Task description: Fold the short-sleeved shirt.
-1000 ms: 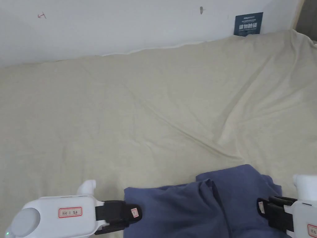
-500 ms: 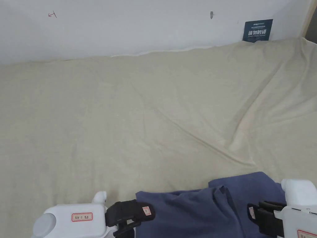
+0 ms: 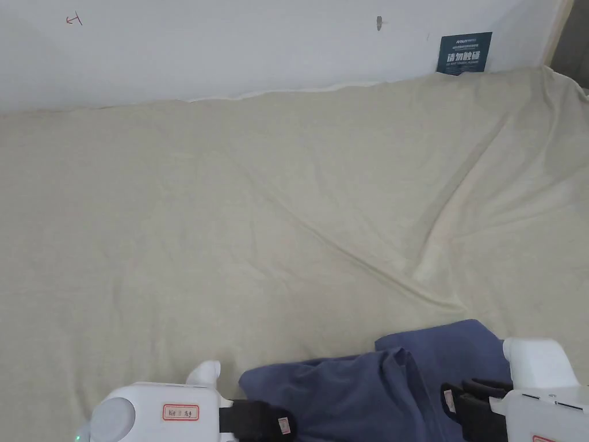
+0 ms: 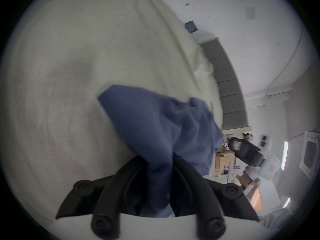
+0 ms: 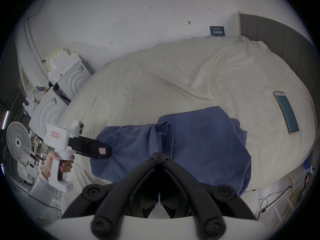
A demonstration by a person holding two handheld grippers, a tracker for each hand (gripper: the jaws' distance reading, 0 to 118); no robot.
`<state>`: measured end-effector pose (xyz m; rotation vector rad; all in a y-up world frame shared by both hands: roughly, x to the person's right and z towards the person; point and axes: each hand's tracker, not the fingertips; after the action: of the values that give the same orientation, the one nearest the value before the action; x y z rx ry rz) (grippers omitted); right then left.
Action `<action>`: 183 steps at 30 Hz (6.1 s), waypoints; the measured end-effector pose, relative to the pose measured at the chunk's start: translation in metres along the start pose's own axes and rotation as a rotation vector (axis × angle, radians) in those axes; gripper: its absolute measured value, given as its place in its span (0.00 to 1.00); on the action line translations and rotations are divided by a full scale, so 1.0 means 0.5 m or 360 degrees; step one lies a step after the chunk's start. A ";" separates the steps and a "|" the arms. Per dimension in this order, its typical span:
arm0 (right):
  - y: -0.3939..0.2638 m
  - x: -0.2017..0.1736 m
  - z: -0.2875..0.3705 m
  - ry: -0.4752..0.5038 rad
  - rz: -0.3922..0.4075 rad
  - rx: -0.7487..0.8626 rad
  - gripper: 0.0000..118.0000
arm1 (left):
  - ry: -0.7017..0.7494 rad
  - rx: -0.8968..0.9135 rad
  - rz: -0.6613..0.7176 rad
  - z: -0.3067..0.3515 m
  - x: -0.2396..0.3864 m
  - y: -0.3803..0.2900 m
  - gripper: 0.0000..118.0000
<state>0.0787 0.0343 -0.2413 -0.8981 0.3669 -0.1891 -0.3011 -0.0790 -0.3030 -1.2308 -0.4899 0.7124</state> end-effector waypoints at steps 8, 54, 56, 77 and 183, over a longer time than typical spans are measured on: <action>0.001 0.014 -0.002 -0.0028 0.0000 -0.0014 0.00 | -0.0233 0.0046 0.0142 0.035 -0.032 -0.009 0.13; -0.026 0.097 0.030 0.0014 -0.0146 0.0058 0.00 | 0.0084 0.0035 -0.0376 0.125 0.330 0.049 0.12; -0.029 0.110 0.037 0.0008 -0.0164 0.0071 0.00 | 0.0081 -0.0043 -0.0459 0.072 0.360 0.056 0.12; -0.050 0.178 0.060 0.0054 -0.0407 0.0146 0.00 | 0.0131 -0.0098 -0.0502 -0.017 0.377 0.062 0.87; 0.092 -0.249 -0.268 0.0285 0.0216 -0.0136 0.00 | 0.0340 0.0329 0.0207 0.462 -0.259 0.115 0.20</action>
<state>-0.0876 0.0039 -0.3248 -0.9394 0.6044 -0.1297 -0.5623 -0.0075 -0.2894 -1.1347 -0.1560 0.7130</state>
